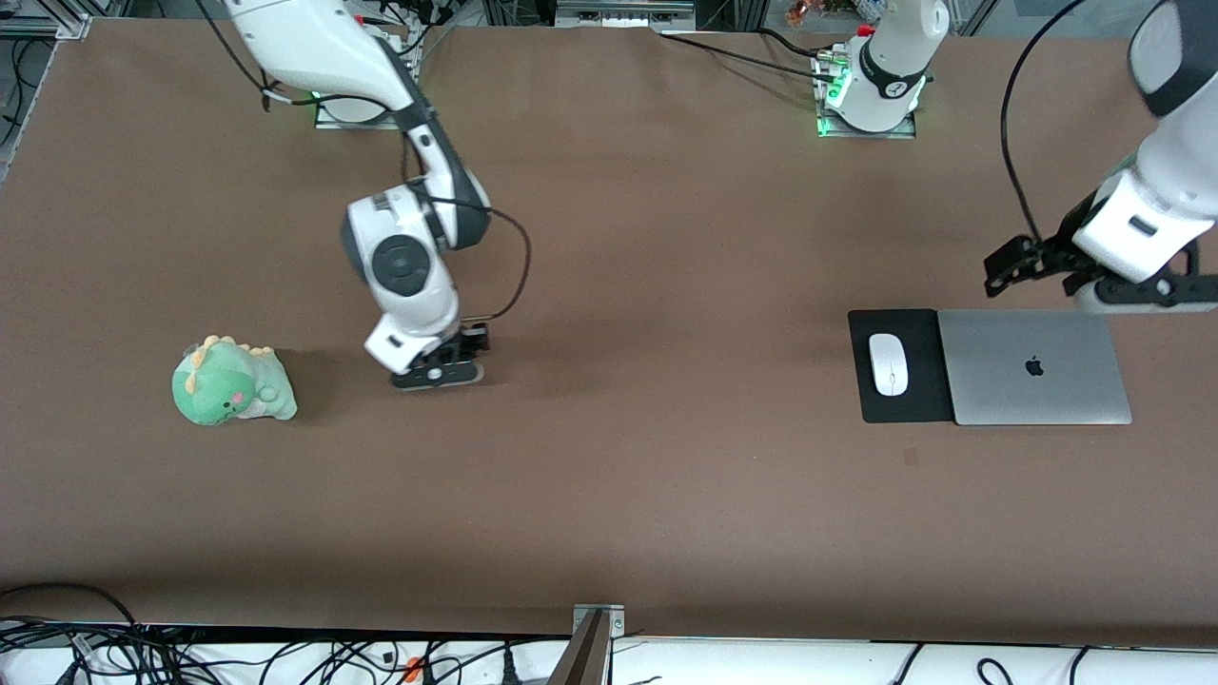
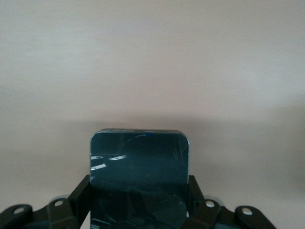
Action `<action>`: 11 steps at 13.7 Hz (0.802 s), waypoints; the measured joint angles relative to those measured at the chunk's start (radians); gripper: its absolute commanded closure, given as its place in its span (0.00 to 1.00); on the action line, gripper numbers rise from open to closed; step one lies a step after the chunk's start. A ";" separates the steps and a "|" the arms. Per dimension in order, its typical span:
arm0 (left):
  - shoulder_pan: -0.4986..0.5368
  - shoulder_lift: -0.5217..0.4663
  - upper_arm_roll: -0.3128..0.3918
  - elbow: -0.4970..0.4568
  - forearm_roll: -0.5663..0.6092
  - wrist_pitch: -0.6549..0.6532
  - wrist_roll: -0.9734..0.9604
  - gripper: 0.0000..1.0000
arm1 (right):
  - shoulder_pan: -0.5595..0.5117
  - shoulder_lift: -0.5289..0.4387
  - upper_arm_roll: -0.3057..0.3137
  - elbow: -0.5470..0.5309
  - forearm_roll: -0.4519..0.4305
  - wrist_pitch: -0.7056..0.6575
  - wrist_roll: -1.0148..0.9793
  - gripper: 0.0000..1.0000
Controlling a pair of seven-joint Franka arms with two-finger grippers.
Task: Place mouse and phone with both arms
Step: 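Carry the black phone beside the plush toy with the right gripper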
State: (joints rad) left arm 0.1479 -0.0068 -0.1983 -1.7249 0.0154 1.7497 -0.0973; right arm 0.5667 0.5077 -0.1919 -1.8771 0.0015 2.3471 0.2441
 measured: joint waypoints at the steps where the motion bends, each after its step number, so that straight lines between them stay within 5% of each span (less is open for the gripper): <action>1: -0.001 -0.008 -0.003 0.033 0.000 -0.042 0.000 0.00 | -0.046 -0.023 -0.001 -0.036 0.033 0.016 -0.066 0.89; 4: -0.001 -0.008 -0.007 0.080 0.000 -0.078 0.000 0.00 | -0.150 -0.067 -0.002 -0.157 0.115 0.130 -0.190 0.89; 11: 0.008 0.003 0.006 0.090 0.000 -0.104 0.000 0.00 | -0.222 -0.033 -0.001 -0.268 0.119 0.358 -0.267 0.88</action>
State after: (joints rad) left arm 0.1563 -0.0036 -0.1927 -1.6345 0.0154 1.6457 -0.0972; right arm 0.3449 0.4751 -0.1925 -2.1448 0.1209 2.7052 -0.0226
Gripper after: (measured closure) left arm 0.000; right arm 0.194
